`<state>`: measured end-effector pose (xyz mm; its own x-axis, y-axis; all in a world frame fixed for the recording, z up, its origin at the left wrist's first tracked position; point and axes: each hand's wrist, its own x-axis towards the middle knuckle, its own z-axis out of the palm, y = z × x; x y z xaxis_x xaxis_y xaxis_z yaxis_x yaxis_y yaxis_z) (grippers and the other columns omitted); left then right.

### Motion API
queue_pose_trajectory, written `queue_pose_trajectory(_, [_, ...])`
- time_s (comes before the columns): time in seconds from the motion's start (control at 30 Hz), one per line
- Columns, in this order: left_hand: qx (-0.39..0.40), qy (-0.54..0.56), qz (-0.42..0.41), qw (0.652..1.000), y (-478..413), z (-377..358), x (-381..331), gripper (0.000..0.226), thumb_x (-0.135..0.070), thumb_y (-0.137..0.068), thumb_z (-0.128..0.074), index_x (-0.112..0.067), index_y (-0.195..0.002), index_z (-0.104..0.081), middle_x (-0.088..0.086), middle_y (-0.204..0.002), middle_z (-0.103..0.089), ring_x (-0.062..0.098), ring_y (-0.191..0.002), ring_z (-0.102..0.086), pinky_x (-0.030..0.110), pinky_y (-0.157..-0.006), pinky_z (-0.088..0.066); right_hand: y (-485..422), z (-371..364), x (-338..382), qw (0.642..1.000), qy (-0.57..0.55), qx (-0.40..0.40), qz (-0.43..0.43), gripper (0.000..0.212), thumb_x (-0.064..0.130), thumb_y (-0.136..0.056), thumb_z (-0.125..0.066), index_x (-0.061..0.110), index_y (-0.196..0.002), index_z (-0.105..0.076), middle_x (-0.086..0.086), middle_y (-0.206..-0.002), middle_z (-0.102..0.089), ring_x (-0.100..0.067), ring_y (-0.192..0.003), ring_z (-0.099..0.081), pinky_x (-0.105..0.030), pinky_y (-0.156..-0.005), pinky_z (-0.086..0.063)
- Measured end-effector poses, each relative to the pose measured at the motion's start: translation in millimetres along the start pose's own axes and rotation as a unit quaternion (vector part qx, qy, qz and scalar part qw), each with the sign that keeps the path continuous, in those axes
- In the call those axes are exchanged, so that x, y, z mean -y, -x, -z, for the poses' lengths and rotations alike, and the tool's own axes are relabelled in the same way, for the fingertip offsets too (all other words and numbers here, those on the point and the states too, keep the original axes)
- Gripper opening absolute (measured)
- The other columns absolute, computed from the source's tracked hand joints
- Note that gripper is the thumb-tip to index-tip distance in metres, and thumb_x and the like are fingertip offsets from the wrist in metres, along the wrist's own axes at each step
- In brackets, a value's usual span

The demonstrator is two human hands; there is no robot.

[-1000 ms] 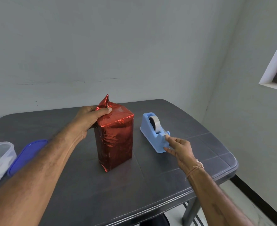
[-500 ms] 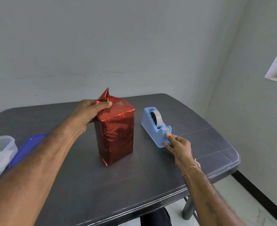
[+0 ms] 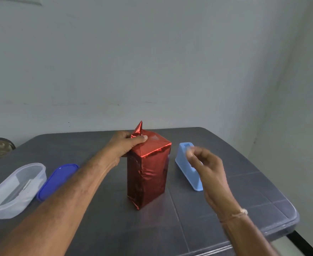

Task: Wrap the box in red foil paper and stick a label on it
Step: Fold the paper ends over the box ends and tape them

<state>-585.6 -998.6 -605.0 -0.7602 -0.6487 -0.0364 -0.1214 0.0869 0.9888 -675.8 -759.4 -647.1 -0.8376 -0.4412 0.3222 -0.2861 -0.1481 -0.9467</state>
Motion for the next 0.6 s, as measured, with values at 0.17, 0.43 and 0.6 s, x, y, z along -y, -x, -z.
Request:
queue_pose_trajectory(0.17, [0.016, -0.034, -0.015, 0.999, 2.8, 10.2, -3.1, 0.024, -0.033, -0.083, -0.083, -0.011, -0.09, -0.075, 0.005, -0.074, -0.076, 0.012, -0.058, -0.07, 0.022, -0.052, -0.055, -43.1, -52.1, 49.4, 0.978, 0.055, 0.197, 0.045, 0.024, 0.025, -0.093, -0.076, 0.005, -0.106, -0.075, -0.01, -0.109, -0.077, -0.026, -0.108, -0.072, -0.036, -0.099, -0.058])
queue_pose_trajectory(0.43, [0.014, -0.032, -0.016, 0.999, -1.7, 16.0, -0.4, 0.031, -0.034, -0.084, -0.081, -0.006, -0.095, -0.076, 0.009, -0.076, -0.078, 0.014, -0.057, -0.072, 0.023, -0.051, -0.055, -70.8, -73.8, 52.7, 0.935, 0.173, 0.308, 0.03, 0.012, 0.014, -0.094, -0.074, 0.004, -0.099, -0.078, -0.007, -0.094, -0.079, -0.008, -0.088, -0.071, -0.017, -0.084, -0.056])
queue_pose_trajectory(0.6, [0.024, -0.009, -0.011, 1.0, -2.8, 16.6, -0.4, 0.028, -0.031, -0.087, -0.079, -0.006, -0.098, -0.076, 0.004, -0.069, -0.076, 0.012, -0.054, -0.071, 0.02, -0.047, -0.052, -79.3, -78.6, 52.6, 0.929, 0.183, 0.323, 0.001, 0.012, 0.012, -0.094, -0.074, 0.002, -0.1, -0.077, -0.009, -0.096, -0.078, -0.007, -0.087, -0.072, -0.015, -0.08, -0.054])
